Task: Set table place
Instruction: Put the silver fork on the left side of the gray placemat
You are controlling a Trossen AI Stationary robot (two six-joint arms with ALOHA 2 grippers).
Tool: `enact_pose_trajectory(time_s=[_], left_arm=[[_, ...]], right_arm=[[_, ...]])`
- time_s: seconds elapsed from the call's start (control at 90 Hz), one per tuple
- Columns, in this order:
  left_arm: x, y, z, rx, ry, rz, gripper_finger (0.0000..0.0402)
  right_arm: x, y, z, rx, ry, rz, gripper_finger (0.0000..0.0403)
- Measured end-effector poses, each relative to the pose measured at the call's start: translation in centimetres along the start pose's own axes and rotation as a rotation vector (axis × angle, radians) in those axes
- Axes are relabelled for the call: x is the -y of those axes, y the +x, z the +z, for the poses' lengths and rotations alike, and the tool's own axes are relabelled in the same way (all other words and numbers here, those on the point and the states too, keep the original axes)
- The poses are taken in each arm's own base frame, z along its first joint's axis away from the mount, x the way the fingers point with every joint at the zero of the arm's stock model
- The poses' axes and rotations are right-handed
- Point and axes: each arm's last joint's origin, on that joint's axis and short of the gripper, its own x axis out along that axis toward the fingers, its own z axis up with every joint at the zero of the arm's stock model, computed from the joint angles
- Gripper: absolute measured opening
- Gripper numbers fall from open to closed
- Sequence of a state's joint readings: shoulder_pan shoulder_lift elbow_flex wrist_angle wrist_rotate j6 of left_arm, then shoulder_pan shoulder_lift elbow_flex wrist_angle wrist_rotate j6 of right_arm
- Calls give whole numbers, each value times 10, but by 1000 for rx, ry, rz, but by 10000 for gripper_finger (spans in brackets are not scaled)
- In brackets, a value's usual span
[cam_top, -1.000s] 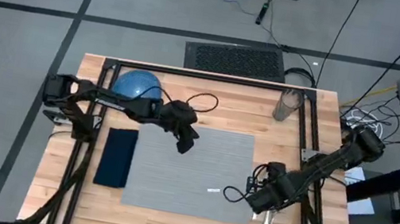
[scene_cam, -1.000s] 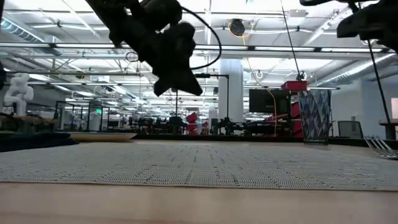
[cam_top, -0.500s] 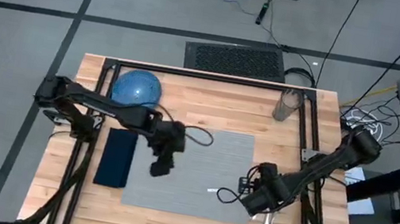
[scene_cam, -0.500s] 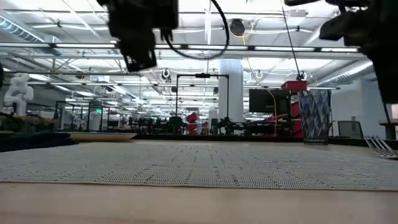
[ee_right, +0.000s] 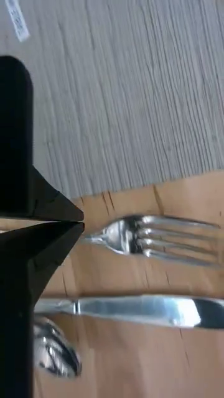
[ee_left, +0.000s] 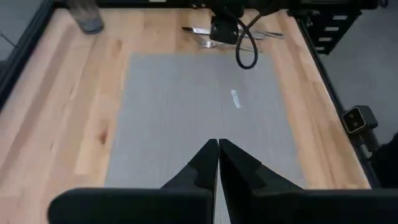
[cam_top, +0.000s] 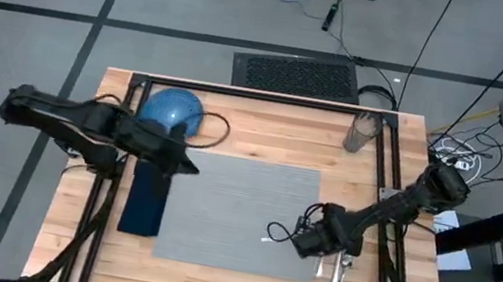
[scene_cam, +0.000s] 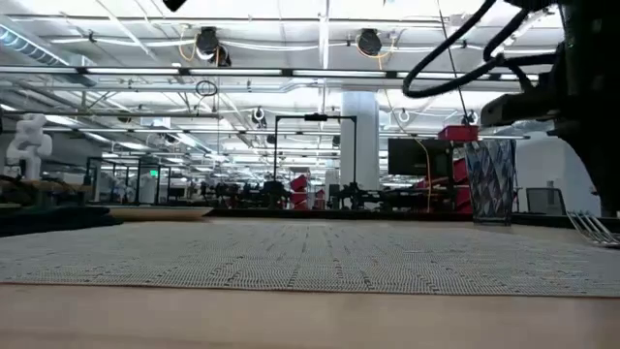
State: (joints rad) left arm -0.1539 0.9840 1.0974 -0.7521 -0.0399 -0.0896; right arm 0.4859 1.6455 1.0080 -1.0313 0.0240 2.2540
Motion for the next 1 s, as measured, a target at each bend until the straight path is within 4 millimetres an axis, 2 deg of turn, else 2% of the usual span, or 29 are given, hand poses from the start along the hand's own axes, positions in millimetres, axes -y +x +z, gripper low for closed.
enact_pose_trajectory(time_s=[0.178, 0.378, 0.567, 0.7, 1.0], left_arm=[[0, -2, -17, -68, 0, -9, 0], [-1, 1, -32, -155, 0, -7, 0], [-1, 1, -34, -171, 3, -27, 0], [-1, 1, -34, -171, 25, -29, 0], [-1, 1, -35, -191, 29, -27, 0]], right_arm=[[-1, 0, 2, -43, -1, -34, 23], [-2, 0, 2, -48, -25, -30, 105], [-2, 2, 4, -29, -17, -48, 169], [-3, 4, 3, -24, -8, -56, 174], [-8, 18, -1, -9, 13, -93, 145]])
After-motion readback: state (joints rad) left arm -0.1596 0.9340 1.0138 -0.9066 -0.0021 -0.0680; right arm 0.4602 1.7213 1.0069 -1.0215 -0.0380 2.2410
